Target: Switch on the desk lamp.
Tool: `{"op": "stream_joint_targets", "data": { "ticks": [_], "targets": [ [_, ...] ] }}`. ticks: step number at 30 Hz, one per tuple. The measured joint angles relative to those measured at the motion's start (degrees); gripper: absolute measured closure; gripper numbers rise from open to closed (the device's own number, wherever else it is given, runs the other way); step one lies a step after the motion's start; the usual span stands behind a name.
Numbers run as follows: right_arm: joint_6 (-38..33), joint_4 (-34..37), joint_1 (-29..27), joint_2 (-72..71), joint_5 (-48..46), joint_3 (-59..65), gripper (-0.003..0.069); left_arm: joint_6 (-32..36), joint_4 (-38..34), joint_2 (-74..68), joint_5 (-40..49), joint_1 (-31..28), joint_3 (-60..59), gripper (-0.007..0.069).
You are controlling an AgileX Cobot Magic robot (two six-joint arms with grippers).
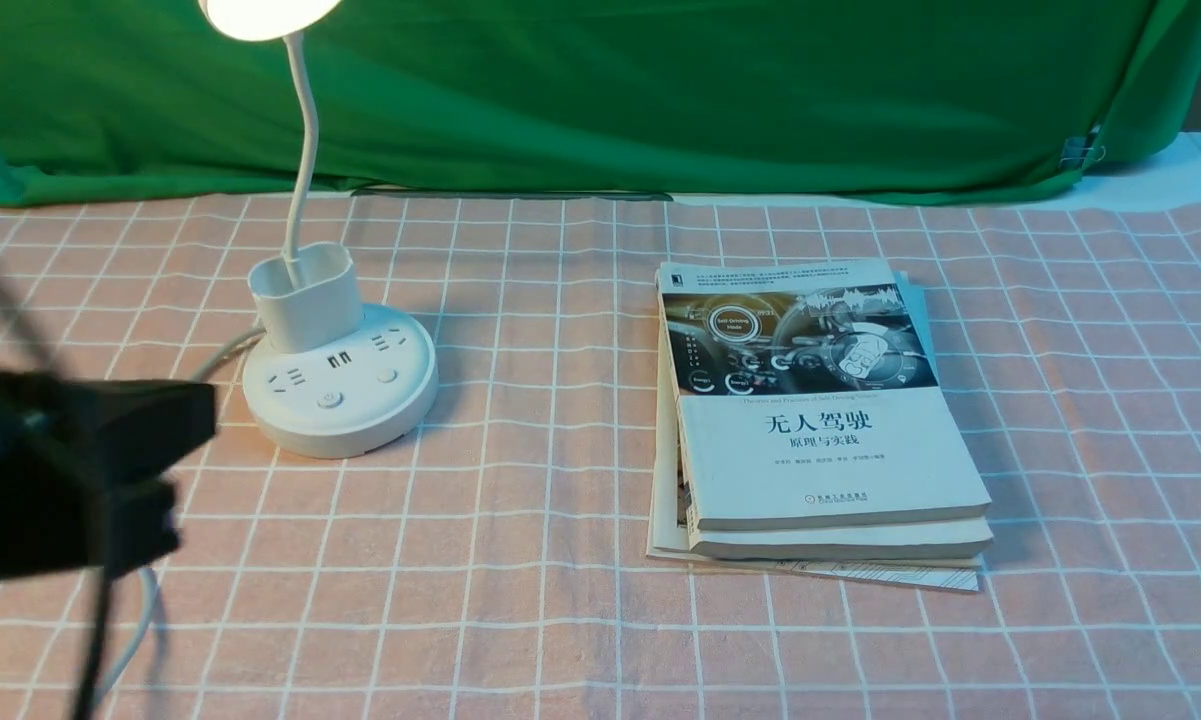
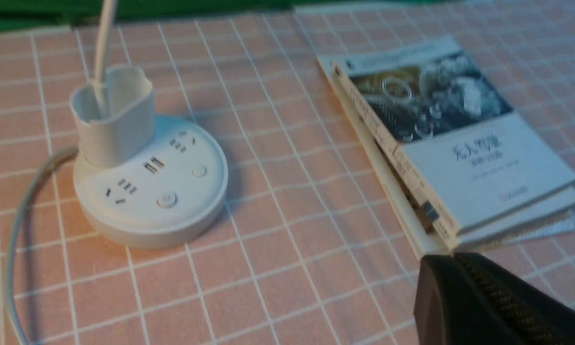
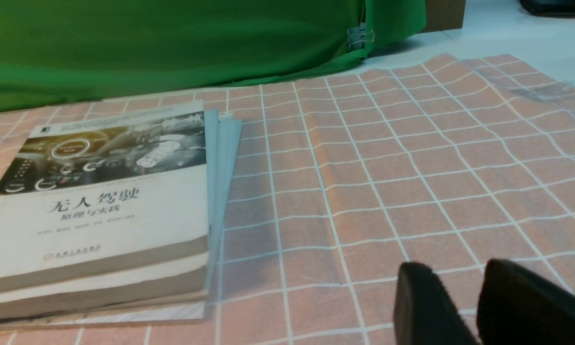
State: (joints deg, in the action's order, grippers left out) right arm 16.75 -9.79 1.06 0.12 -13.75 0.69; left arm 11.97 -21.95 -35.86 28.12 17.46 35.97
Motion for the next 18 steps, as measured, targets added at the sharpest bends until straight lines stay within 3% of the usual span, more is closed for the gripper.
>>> {"op": "stream_joint_targets", "data": {
  "ticks": [9, 18],
  "targets": [
    [0.0, 0.0, 0.0, 0.0, 0.0, 0.0, 0.0418, -0.2, 0.6, 14.7, -6.5, 0.0, -14.1, 0.0603],
    [0.0, 0.0, 0.0, 0.0, 0.0, 0.0, 0.0418, -0.2, 12.9, 16.7, -8.6, 0.0, -16.9, 0.0603]
  ]
}}
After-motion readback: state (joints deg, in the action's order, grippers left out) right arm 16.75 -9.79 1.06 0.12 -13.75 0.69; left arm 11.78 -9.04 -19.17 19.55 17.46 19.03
